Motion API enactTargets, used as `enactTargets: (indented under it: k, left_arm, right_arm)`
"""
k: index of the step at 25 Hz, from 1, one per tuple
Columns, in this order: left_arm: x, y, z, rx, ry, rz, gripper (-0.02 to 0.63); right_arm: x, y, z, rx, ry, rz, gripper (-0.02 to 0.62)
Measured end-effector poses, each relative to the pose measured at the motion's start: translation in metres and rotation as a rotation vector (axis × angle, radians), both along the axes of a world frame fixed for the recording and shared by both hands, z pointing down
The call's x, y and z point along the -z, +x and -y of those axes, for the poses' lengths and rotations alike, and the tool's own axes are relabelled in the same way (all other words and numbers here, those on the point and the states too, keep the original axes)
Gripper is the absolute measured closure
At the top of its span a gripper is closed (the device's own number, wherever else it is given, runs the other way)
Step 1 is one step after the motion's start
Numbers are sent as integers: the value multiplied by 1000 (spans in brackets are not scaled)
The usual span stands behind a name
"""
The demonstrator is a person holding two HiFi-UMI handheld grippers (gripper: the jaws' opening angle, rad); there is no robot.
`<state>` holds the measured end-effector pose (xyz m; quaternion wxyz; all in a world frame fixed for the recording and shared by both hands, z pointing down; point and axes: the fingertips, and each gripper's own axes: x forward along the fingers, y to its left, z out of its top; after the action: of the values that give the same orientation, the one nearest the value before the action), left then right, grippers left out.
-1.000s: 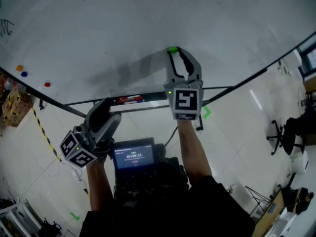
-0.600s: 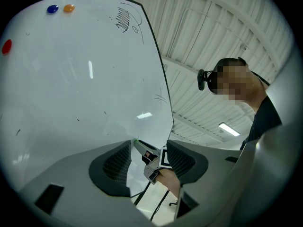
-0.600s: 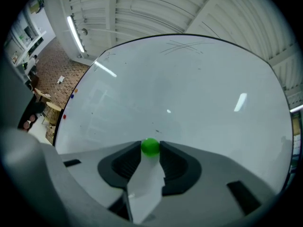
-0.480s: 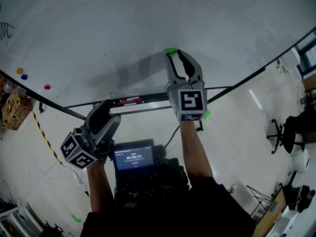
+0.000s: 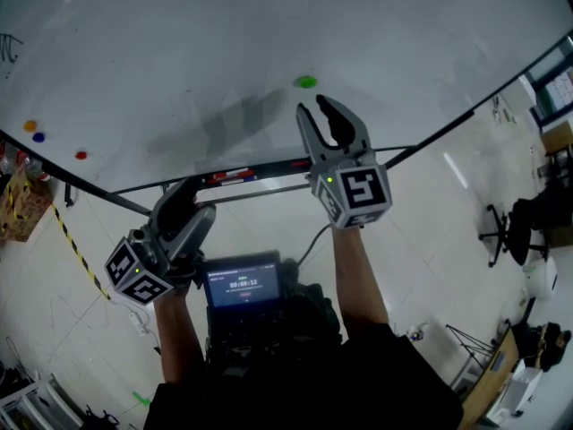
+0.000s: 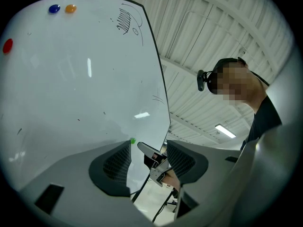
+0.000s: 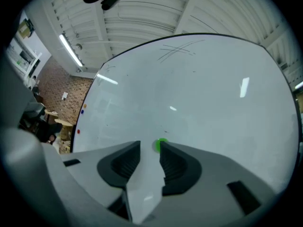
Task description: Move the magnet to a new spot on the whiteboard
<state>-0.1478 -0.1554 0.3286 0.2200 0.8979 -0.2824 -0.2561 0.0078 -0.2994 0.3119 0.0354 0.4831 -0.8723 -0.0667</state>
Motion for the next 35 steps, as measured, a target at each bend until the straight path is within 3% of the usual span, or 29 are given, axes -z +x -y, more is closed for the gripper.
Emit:
enactTargets:
  k: [6,13,20,27,31,35]
  left_arm:
    - [-2,-9,-9,-48,14,-20,380]
    - [-12,-9,-22,-119,7,-42,380]
    - [-12,-3,-32,-97,15,-25,379]
    - [13,64,-76,-64,49,-2,380]
    - [13,120,-108,-69,31,19,380]
    - [8,154,-135,-29,12,29,380]
  right_arm:
    - [5,-8,-44,120,-53,92,437]
    - [-7,-6,-95,153,-125,123,437]
    - [-18,1,-120,250,-177,248,439]
    - [2,62,-183,345,-146,275,451]
    - [-5,114,-218,381,-165,314,465]
    - [-17,145,-243,445,-194,352,465]
